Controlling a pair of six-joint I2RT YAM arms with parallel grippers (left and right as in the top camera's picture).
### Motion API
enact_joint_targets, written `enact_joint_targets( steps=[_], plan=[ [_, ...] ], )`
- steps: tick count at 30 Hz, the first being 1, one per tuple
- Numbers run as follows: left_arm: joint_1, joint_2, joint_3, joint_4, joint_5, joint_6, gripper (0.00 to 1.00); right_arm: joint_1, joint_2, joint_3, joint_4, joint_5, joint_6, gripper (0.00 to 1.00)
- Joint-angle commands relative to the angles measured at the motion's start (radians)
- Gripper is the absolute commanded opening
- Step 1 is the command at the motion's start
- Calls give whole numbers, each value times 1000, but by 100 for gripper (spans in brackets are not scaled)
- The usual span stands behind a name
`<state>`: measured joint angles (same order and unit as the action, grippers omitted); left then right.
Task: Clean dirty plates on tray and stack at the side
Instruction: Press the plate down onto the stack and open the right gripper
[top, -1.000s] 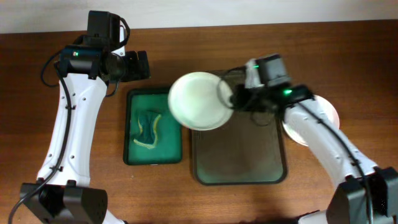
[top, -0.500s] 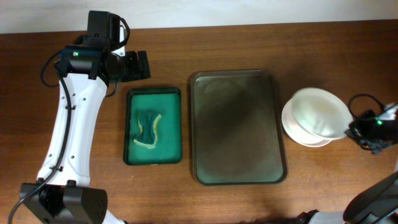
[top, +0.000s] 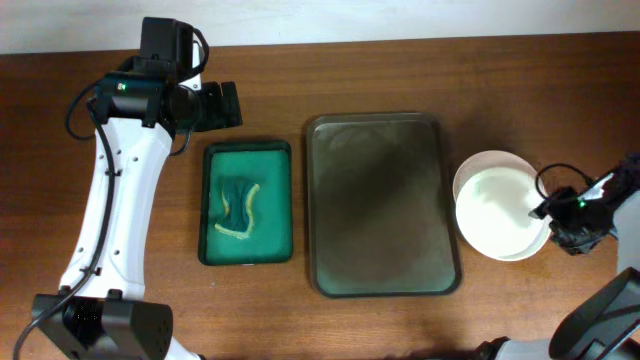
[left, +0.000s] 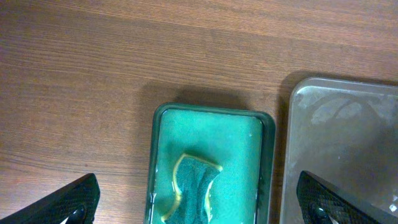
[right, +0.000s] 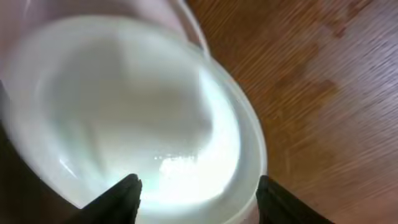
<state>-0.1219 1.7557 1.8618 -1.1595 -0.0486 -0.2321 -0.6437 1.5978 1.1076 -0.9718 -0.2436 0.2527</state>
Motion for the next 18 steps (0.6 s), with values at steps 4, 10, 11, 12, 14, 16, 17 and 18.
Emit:
enact_joint_targets(
  steps=[4,10,11,12,14,16,17,18],
  plan=[
    [2,-10,11,1,7,-5,99,161,-21,-5,0,51,-84,66],
    [2,-11,11,1,7,-6,99,251,-20,-5,28,185,-27,57],
    [2,-10,11,1,7,-5,99,242,-20,0,21,184,-27,56],
    [2,-10,11,1,7,-5,99,227,-21,21,-9,177,-26,50],
    [2,-10,11,1,7,-6,99,175,-24,103,-143,163,-9,40],
    [2,-10,11,1,7,-5,99,116,-37,121,-208,163,-9,40],
    [2,-10,11,1,7,-5,99,88,-37,119,-234,163,-9,40],
    [2,-10,11,1,7,-6,99,56,-37,107,-245,162,-8,40]
  ],
)
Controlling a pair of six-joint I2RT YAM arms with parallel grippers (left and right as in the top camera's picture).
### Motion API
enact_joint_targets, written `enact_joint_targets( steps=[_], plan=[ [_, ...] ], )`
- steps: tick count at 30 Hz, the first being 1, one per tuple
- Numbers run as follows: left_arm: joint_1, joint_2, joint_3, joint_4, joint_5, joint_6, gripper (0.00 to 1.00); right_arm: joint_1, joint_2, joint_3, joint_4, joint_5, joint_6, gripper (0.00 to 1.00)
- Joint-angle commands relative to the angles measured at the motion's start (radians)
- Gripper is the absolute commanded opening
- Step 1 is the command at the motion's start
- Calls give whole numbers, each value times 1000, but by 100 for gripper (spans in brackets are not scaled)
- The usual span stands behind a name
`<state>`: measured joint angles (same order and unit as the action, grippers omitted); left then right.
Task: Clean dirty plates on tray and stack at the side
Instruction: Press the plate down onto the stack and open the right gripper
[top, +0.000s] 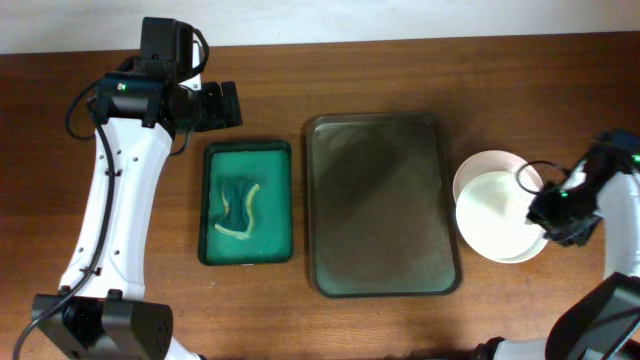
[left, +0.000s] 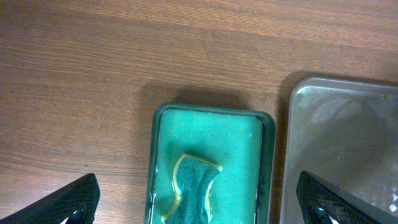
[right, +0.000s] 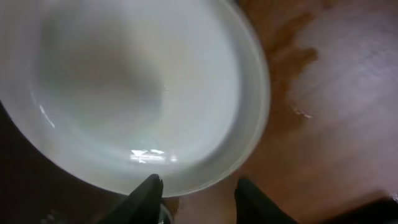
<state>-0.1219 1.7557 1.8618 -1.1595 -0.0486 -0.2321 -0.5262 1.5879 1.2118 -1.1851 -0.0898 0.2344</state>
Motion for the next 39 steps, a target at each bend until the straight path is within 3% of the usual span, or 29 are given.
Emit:
enact_joint_targets(
  steps=[1,7,9,13,15,18,25,29,34,39],
  plan=[
    [2,-10,11,1,7,-5,99,-92,-27,-23,-31,8,10,39],
    [2,-10,11,1,7,-5,99,-128,-27,-236,158,31,123,23],
    [2,-10,11,1,7,-6,99,-128,-27,-277,225,18,122,10],
    [2,-10,11,1,7,-6,99,-127,-27,-277,234,15,123,10],
    [2,-10,11,1,7,-5,99,-126,-27,-278,253,-17,122,23],
    [2,-10,11,1,7,-6,99,-109,-27,-278,259,-30,121,32],
    [2,-10,11,1,7,-5,99,-90,-28,-253,243,-30,114,32],
    [2,-10,11,1,7,-5,99,-81,-28,-54,71,-122,5,33],
    [2,-10,11,1,7,-6,99,-67,2,-69,154,-109,10,28],
    [2,-10,11,1,7,-5,99,-62,44,-231,297,-109,36,29]
  ],
)
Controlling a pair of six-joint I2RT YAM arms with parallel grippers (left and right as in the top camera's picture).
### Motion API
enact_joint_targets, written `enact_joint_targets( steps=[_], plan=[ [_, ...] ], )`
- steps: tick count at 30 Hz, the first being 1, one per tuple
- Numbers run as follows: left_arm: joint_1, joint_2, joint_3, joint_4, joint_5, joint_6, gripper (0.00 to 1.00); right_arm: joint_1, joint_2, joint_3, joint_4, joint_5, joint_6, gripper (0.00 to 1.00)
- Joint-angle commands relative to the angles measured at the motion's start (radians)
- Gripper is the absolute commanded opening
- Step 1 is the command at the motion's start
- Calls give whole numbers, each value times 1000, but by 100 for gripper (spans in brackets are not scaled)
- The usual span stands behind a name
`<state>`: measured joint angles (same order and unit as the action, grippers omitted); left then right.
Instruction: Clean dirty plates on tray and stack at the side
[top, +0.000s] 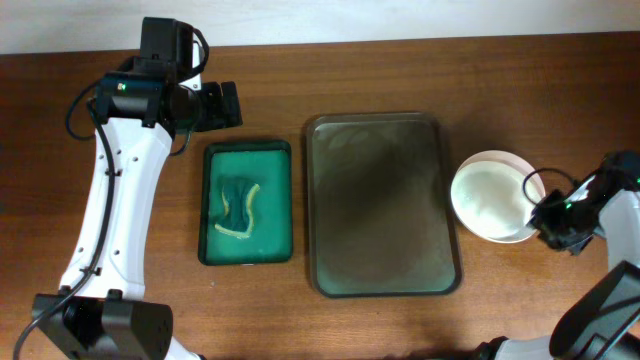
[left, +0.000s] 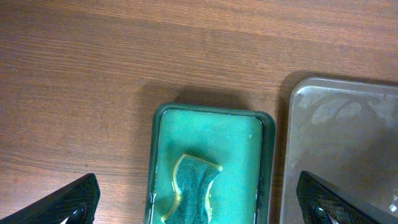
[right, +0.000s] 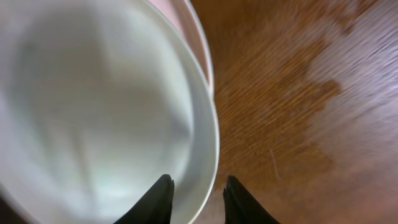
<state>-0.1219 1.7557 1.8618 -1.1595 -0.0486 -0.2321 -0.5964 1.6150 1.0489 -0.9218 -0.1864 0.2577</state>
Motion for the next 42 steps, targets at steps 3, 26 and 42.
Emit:
enact_joint_targets(
  steps=[3,26,42],
  plan=[
    [2,-10,11,1,7,-6,100,8,17,-84,52,-12,13,18],
    [2,-10,11,1,7,-6,99,438,17,82,-145,-130,-176,4],
    [2,-10,11,1,8,-6,99,516,17,-20,59,152,-138,4]
  ],
)
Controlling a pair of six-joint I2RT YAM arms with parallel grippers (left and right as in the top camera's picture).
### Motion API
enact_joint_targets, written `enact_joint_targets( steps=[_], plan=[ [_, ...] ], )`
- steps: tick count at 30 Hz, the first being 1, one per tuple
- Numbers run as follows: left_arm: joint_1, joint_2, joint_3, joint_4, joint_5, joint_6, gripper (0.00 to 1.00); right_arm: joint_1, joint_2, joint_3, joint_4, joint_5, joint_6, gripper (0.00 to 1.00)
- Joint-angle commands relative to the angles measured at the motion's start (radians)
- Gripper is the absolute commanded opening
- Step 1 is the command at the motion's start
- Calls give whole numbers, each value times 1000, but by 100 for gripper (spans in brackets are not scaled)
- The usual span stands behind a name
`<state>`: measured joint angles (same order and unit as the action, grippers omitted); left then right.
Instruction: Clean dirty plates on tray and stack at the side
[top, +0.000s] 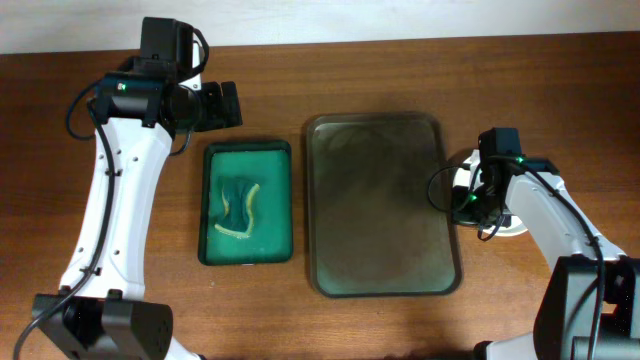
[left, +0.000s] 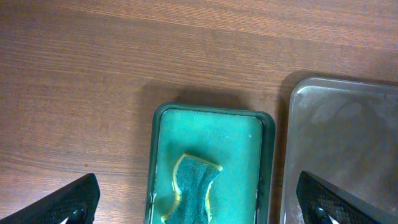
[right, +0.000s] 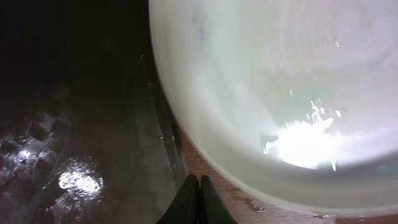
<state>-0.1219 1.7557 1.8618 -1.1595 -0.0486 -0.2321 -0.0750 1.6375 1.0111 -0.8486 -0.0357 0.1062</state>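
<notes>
White plates (right: 280, 93) lie on the wood just right of the grey tray (top: 383, 205), which holds no plates. In the overhead view my right arm covers most of the plates (top: 513, 227). My right gripper (right: 194, 198) is shut on nothing, its tips together over the gap between the tray's rim and the plates' left edge. Far from them, my left gripper (left: 198, 190) hangs wide open high above a green sponge (left: 193, 190) in a green dish (left: 211, 117).
The green dish (top: 248, 203) sits left of the grey tray (right: 74, 124), with a strip of wood between them. My left arm (top: 120, 190) runs down the table's left side. Wet marks show on the wood near the plates.
My right gripper was at the plates' right edge with its fingers slightly apart astride the rim. Now it is at their left edge by the tray, shut. The left arm has not moved.
My right gripper stood open at the right rim of the upper plate, which lay offset toward the front right on the lower one. Later the upper plate sat further left, closer over the lower plate. Now the gripper is shut beside the tray.
</notes>
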Motion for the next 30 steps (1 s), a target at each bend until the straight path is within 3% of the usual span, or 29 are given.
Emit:
enact_joint_targets(
  steps=[1,4,6,9,15,16,19,20,30],
  plan=[
    [2,-10,11,1,7,-6,99,-6,-6,46,-42,-52,13,4],
    [2,-10,11,1,7,-5,99,-6,-6,173,-114,-195,13,10],
    [2,-10,11,1,7,-6,99,-4,-6,250,-118,-348,-15,33],
    [2,-10,11,1,7,-5,99,-3,-6,255,-107,-373,-101,49],
    [2,-10,11,1,7,-6,99,-3,-5,170,-242,-263,-184,59],
    [2,-10,11,1,8,-6,99,-3,-5,146,-223,-264,-184,78],
    [2,-10,11,1,7,-5,100,-3,-5,88,-117,-290,-177,83],
    [2,-10,11,1,7,-6,99,-3,-5,82,-100,-290,-177,98],
    [2,-10,11,1,7,-6,99,-4,-5,82,-99,-289,-177,98]
  ],
)
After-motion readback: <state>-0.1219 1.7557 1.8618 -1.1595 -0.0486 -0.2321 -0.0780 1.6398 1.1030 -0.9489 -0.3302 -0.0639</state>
